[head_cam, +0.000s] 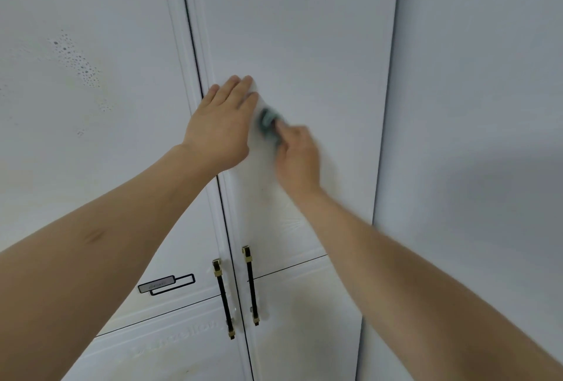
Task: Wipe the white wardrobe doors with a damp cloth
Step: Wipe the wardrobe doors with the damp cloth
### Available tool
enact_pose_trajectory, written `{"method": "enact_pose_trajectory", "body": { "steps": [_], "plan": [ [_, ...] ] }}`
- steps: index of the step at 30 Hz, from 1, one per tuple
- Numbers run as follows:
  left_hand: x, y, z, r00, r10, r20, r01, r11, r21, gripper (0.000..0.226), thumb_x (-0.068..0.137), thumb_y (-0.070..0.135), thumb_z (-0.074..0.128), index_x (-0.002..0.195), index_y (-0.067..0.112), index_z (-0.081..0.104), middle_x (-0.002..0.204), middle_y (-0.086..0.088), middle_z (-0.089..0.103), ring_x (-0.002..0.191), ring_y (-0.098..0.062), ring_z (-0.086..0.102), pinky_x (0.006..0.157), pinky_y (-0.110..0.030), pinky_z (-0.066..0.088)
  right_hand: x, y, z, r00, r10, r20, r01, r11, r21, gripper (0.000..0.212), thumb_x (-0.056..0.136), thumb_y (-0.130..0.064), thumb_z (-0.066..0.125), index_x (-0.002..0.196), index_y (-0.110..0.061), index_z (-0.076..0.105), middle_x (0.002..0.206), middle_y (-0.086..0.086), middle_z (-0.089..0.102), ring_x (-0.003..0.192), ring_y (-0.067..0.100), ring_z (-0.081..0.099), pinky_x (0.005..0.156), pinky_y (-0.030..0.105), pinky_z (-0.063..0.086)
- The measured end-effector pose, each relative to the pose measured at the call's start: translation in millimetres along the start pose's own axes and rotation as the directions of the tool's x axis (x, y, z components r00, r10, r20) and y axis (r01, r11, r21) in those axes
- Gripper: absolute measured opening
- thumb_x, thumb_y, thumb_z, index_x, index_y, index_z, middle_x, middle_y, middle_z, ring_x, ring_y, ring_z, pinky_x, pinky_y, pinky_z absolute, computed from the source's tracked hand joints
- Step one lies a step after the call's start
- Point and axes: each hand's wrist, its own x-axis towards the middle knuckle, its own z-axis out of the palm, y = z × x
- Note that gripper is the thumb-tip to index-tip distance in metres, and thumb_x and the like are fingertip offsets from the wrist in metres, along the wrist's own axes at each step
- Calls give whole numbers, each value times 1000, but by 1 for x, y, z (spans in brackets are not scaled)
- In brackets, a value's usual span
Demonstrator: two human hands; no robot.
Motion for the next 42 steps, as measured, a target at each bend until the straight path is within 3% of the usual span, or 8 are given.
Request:
{"method": "enact_pose_trajectory", "body": {
  "steps": [4,10,24,26,29,31,36,42],
  "plan": [
    [2,-11,-13,980,-142,-142,82,929,-362,72,80,-14,43,149,5,44,159,-11,38,148,-25,34,122,-31,22,92,-25,-22,996,38,-81,-40,999,-28,55,99,-8,47,152,-23,43,114,6,51,89,18,56,83,31,49],
    [7,-23,-18,919,-163,-359,9,918,-396,55,80,-3,38,129,2,61,136,-14,57,124,-28,54,105,-33,44,66,-40,9,931,-347,114,363,914,-184,58,88,-4,58,140,-30,58,105,6,56,84,27,52,61,35,45],
    [-28,-9,13,995,1,-100,-18,986,-169,57,73,-13,49,128,-3,61,143,-20,53,135,-39,47,111,-47,38,-93,88,3,478,-498,723,796,593,-118,49,80,-3,51,119,-25,71,97,7,61,80,29,54,62,40,53],
    [-30,-8,13,996,14,-90,-27,988,-153,58,72,-13,50,128,-6,61,146,-20,51,139,-40,44,113,-45,34,-68,62,-7,566,-519,641,762,626,-165,35,85,-7,57,113,-23,72,97,6,61,80,28,54,62,38,52],
    [-32,-8,18,995,31,-93,-43,992,-122,58,68,-13,51,125,-7,61,147,-22,50,140,-41,42,115,-44,32,-3,24,-26,880,-361,309,457,820,-345,18,98,-41,55,99,-26,64,100,2,60,87,24,56,73,35,49],
    [-33,-7,23,996,37,-84,-46,993,-107,61,69,-11,52,128,-7,60,149,-23,47,143,-41,38,119,-47,31,29,13,-35,963,-269,28,263,907,-328,15,95,-21,60,108,-26,65,102,5,60,89,27,56,70,38,50],
    [-33,1,35,995,18,-97,-28,994,-103,64,70,-5,48,134,-6,54,153,-24,41,147,-43,28,120,-55,25,-11,37,-7,944,-330,29,323,900,-292,29,91,-5,69,114,-21,65,84,13,58,76,33,54,61,41,44],
    [-34,14,49,993,-7,-116,4,1000,-25,62,73,-4,56,134,-6,51,159,-27,27,151,-45,16,123,-57,13,-110,117,7,707,-549,446,684,692,-233,44,75,8,72,114,-13,75,79,5,56,68,26,50,57,31,41]
  ]
}}
